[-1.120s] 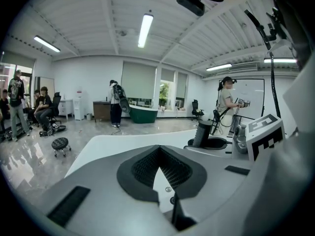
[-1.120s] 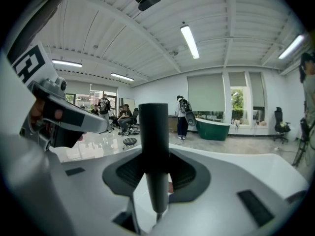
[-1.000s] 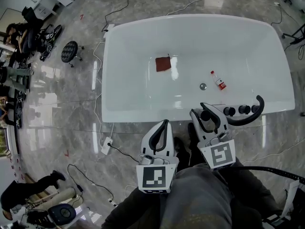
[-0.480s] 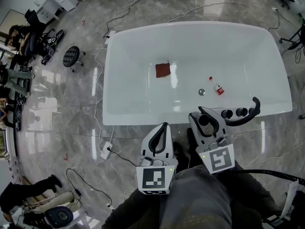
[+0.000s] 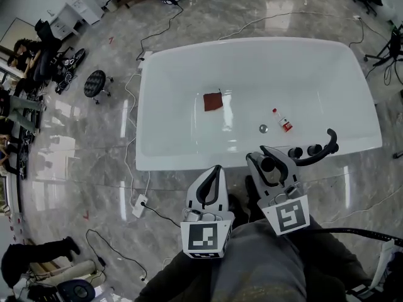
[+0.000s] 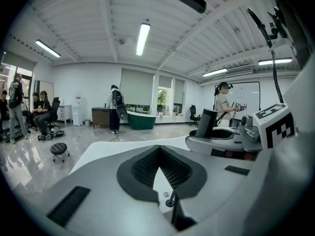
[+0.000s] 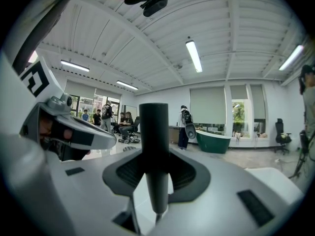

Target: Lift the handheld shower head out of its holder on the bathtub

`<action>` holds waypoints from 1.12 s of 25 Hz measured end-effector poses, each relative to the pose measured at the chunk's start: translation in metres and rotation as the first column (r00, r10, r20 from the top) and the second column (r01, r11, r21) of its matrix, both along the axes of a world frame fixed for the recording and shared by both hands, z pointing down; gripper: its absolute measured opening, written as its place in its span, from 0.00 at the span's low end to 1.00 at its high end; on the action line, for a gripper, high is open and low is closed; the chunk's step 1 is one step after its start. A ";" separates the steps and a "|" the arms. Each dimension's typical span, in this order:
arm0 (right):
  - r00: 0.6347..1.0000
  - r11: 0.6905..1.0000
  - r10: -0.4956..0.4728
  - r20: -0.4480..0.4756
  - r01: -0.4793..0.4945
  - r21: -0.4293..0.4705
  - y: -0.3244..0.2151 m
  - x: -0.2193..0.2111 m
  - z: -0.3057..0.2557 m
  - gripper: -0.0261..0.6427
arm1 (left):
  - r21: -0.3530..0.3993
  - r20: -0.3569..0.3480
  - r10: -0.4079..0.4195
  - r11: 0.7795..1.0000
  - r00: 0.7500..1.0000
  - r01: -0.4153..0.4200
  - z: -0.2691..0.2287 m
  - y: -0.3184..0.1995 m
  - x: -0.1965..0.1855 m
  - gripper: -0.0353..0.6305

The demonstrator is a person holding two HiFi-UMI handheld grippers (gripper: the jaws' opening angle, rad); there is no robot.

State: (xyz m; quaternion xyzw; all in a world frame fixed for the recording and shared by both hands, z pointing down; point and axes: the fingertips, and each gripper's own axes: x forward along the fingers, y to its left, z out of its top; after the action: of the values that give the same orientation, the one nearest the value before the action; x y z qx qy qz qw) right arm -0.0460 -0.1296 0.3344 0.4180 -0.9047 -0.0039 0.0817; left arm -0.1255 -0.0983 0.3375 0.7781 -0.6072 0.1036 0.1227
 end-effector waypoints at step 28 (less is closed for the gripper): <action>1.000 0.997 -0.001 0.003 0.001 0.079 0.038 -0.005 -0.028 0.24 | 0.071 0.017 0.032 0.997 0.999 -0.033 -0.021 0.040 0.004 0.06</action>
State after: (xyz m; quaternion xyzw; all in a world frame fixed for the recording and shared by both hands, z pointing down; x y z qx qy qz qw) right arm -0.0513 -0.0917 0.3068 0.4206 -0.9042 -0.0390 0.0639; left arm -0.1220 -0.0580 0.3162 0.7908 -0.5989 0.0901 0.0883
